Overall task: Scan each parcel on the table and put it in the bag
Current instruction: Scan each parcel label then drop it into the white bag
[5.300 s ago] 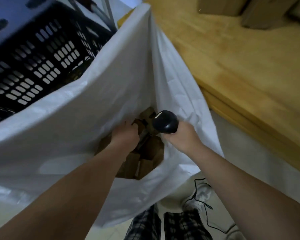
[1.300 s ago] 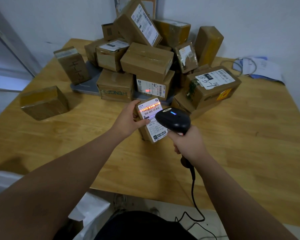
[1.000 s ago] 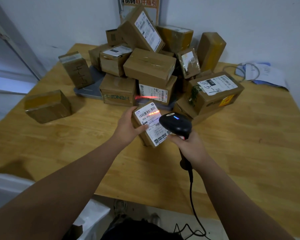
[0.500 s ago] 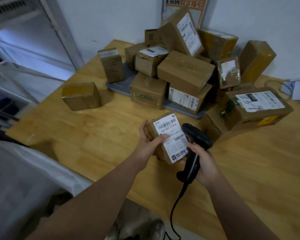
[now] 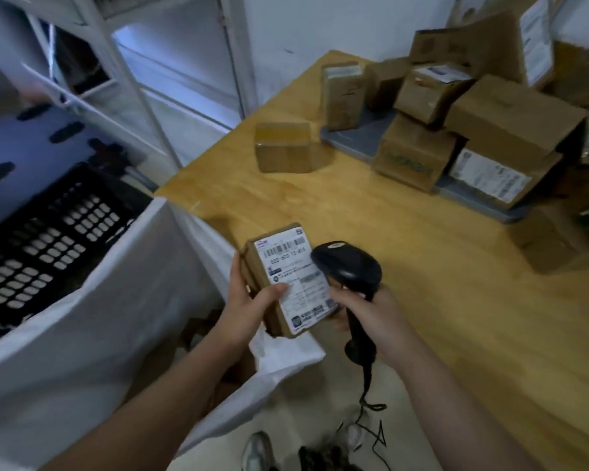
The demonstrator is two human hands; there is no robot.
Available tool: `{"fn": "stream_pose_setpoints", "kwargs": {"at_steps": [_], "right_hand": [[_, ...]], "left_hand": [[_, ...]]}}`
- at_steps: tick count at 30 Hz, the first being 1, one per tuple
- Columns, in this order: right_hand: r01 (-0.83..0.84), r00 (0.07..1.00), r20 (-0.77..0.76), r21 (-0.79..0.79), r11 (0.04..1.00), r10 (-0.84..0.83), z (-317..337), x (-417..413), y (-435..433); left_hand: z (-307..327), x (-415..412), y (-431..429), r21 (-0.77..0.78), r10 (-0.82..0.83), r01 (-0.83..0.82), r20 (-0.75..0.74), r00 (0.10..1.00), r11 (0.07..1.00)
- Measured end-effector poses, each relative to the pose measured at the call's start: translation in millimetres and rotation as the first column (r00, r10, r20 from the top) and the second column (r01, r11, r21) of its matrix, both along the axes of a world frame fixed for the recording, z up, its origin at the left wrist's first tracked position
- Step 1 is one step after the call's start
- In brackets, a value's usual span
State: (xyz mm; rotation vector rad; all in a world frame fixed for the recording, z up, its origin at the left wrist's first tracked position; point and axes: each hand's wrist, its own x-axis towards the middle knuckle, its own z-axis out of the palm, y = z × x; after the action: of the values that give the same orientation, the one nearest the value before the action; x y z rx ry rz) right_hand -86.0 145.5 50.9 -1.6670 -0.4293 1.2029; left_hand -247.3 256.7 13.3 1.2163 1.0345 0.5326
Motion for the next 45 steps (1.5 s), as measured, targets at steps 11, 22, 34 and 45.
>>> {"fn": "stream_pose_setpoints", "kwargs": {"at_steps": [11,22,34,45], "right_hand": [[-0.144,0.989,-0.024,-0.234,0.961,0.143,-93,-122,48],[-0.187,0.97,0.081,-0.363,0.913,0.231,-192,-137,65],[-0.206,0.865,0.358,-0.388,0.899,0.352,-268,-135,67],[-0.179,0.855,0.397,-0.378,0.908,0.334,-217,-134,56]], "left_hand": [[-118,-164,56,-0.13,0.079,-0.175,-0.537,0.84,0.976],[-245,-143,56,-0.125,-0.244,0.285,-0.868,0.433,0.95],[-355,-135,69,-0.179,-0.286,0.511,-0.948,0.138,0.841],[-265,-143,79,0.055,-0.157,0.604,-0.943,0.292,0.795]]}}
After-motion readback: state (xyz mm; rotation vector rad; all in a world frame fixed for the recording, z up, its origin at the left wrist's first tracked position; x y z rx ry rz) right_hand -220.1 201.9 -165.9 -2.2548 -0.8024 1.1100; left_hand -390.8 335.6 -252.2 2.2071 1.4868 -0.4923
